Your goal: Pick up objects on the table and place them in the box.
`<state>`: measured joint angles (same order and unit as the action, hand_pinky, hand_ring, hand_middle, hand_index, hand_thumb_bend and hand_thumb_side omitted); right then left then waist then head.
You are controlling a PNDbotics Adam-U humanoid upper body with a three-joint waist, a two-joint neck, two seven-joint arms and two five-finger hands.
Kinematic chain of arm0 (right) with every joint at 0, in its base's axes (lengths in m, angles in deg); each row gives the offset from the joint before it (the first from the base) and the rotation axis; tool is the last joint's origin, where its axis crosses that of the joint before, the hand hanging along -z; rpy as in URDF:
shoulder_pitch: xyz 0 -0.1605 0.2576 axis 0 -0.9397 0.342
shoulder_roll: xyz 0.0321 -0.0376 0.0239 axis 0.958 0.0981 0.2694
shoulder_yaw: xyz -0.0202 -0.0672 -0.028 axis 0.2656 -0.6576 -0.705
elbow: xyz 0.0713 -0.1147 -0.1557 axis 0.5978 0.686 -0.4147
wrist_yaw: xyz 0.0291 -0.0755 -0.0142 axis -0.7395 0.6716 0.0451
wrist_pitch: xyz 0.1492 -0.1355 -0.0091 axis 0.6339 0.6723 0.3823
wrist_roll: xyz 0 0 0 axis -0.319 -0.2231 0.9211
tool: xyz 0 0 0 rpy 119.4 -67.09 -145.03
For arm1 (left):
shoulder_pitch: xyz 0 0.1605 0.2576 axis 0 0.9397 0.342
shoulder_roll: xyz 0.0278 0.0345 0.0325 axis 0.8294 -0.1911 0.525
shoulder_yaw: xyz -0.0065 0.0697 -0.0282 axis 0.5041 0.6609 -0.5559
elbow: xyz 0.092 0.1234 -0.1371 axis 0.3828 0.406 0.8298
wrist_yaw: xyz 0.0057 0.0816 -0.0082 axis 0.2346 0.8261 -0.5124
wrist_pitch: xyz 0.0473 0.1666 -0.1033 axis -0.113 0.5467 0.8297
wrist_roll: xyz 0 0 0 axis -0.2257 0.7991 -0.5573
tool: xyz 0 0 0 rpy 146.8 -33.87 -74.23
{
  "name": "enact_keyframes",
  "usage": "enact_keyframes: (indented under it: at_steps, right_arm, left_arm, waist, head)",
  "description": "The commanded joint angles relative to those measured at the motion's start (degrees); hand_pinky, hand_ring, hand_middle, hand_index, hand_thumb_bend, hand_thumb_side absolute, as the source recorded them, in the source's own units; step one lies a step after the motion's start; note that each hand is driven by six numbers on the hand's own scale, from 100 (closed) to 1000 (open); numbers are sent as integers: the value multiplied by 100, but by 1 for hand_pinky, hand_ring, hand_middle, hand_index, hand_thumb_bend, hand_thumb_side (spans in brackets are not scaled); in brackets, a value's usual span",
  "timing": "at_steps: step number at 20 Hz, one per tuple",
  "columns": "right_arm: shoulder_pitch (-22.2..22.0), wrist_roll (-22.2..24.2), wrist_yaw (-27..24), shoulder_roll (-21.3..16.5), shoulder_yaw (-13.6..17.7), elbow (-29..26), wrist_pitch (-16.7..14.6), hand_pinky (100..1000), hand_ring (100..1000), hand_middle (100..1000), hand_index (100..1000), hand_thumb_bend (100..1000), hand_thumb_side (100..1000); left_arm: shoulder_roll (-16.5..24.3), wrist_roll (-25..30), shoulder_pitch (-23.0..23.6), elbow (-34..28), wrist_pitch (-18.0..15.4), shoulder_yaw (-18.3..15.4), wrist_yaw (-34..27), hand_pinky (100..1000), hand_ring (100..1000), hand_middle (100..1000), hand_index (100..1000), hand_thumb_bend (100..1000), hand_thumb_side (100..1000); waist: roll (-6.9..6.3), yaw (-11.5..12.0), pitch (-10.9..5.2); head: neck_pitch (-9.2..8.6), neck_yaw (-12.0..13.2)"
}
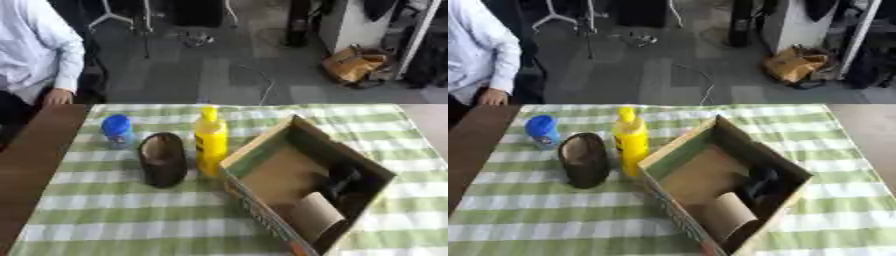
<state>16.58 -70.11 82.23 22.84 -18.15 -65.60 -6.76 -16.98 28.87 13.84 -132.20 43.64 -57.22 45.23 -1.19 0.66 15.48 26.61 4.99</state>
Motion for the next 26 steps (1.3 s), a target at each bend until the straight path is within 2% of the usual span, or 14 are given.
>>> enact_keyframes:
  at_steps: [1,2,5,6,7,8,9,10,14,16,19,24,25,26]
  right_arm:
    - [46,-45,-2,-114,-1,-105,-29,791,814,742,722,100,1000]
    - [36,-45,0,-122,-4,-105,-28,791,814,742,722,100,1000]
    - [8,-45,2,-142,-15,-105,-19,792,814,742,722,100,1000]
    - [3,-45,3,-148,-20,-105,-15,792,814,742,722,100,1000]
    - [1,-45,6,-154,-29,-105,-12,792,814,742,722,100,1000]
    - [-2,-45,7,-157,-37,-105,-9,793,814,742,722,100,1000]
    - [-6,-45,7,-159,-43,-105,-6,793,814,742,722,100,1000]
    - [-9,-45,7,-160,-51,-105,-5,794,814,742,722,100,1000]
    - [-21,-45,8,-164,-81,-105,-3,794,814,742,721,100,1000]
    - [-24,-45,7,-164,-100,-105,0,796,814,742,720,100,1000]
    - [-35,-45,-2,-162,-136,-105,17,797,814,742,720,100,1000]
    - [-32,-45,-16,-153,-206,-105,27,798,814,741,719,100,1000]
    - [-33,-45,-19,-148,-224,-105,29,798,814,741,719,100,1000]
    - [-37,-45,-22,-146,-237,-105,35,801,814,742,716,100,1000]
  left_arm:
    - [576,372,-54,-75,584,-11,432,724,961,977,1000,101,952]
    - [764,690,2,-71,863,52,632,690,956,990,1000,100,924]
    - [1217,1924,23,-59,1559,201,1129,680,953,990,1000,100,899]
    - [1344,2302,14,-49,1685,240,1233,752,972,969,1000,100,902]
    - [1519,2778,-11,-3,1761,306,1364,752,972,969,1000,100,902]
    - [1663,3242,-57,40,1796,365,1466,821,1000,986,1000,100,923]
    - [1757,3644,-116,73,1811,393,1529,821,1000,986,1000,100,923]
    - [1861,4034,-164,113,1799,440,1576,911,1000,1000,1000,100,906]
    - [2224,5390,-490,385,1651,633,1534,946,1000,1000,1000,100,899]
    - [2385,5792,-640,547,1562,785,1422,917,1000,1000,1000,100,867]
    - [2628,6207,-872,928,1416,1138,1276,922,1000,1000,1000,111,859]
    - [2739,6999,-1438,1521,1276,1677,1277,968,1000,1000,1000,219,868]
    - [2750,7217,-1596,1636,1255,1814,1275,968,1000,1000,1000,222,868]
    - [2748,7409,-1739,1744,1242,1920,1276,943,1000,1000,1000,263,862]
  waist:
    - [-43,14,-130]
    - [-67,20,-136]
    - [-110,38,-164]
    - [-125,41,-171]
    - [-140,40,-181]
    - [-154,40,-189]
    - [-161,42,-195]
    - [-174,40,-201]
    - [-210,30,-231]
    - [-223,15,-242]
    - [-240,-7,-256]
    - [-260,-33,-279]
    - [-267,-40,-284]
    - [-272,-44,-288]
  head:
    - [19,48]
    - [30,59]
    - [61,62]
    - [64,61]
    - [66,62]
    - [71,68]
    - [76,71]
    - [83,83]
    - [106,124]
    - [116,150]
    - [121,188]
    - [119,234]
    - [129,254]
    - [138,267]
